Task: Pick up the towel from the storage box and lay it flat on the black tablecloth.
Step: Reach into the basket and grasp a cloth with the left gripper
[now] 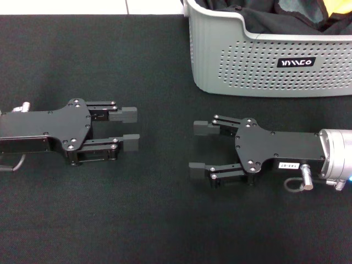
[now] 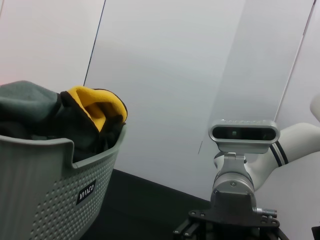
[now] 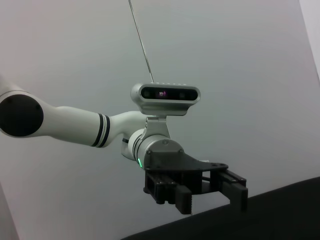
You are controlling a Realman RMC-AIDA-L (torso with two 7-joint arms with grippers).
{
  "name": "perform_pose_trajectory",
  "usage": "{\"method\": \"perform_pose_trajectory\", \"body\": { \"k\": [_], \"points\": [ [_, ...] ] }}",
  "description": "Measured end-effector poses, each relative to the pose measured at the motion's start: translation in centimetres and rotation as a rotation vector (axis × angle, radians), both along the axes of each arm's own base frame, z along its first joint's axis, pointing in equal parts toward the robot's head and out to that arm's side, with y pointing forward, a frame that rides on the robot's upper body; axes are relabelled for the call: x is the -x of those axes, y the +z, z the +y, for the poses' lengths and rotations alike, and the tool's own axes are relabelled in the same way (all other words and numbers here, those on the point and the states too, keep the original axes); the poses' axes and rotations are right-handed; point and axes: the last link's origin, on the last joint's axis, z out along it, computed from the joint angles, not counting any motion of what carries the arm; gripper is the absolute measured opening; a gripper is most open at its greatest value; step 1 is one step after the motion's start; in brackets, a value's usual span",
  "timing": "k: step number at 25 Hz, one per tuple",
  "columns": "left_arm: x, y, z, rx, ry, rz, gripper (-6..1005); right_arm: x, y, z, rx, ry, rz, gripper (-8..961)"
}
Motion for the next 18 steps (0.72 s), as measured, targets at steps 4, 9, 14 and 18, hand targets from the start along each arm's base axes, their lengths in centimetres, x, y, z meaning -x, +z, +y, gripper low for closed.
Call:
{"method": "perform_pose_trajectory", "body": {
  "k": [4,9,14,18],
  "points": [
    [0.07,-0.01,-0.08,0.001,0.002,0.000,602,-0.02,-0.11,-0.02,-0.001,-0.001,-0.003,888],
    [0.11,-0.01,-0.13,0.002,0.003,0.000,603,-0.01,-0.13,0.01,-0.005,0.002,-0.004,888],
    [0.10,-0.05,-0.15,0.003,0.004,-0.001,603,0.02,0.01,0.20,-0.016,-0.002,0.001,889],
    [-0.61,0.27,0.47,-0.023,-0.001,-0.025,603,-0.16,-0.06,0.28,-0.027,-0.007,-0.007,889]
  ]
}}
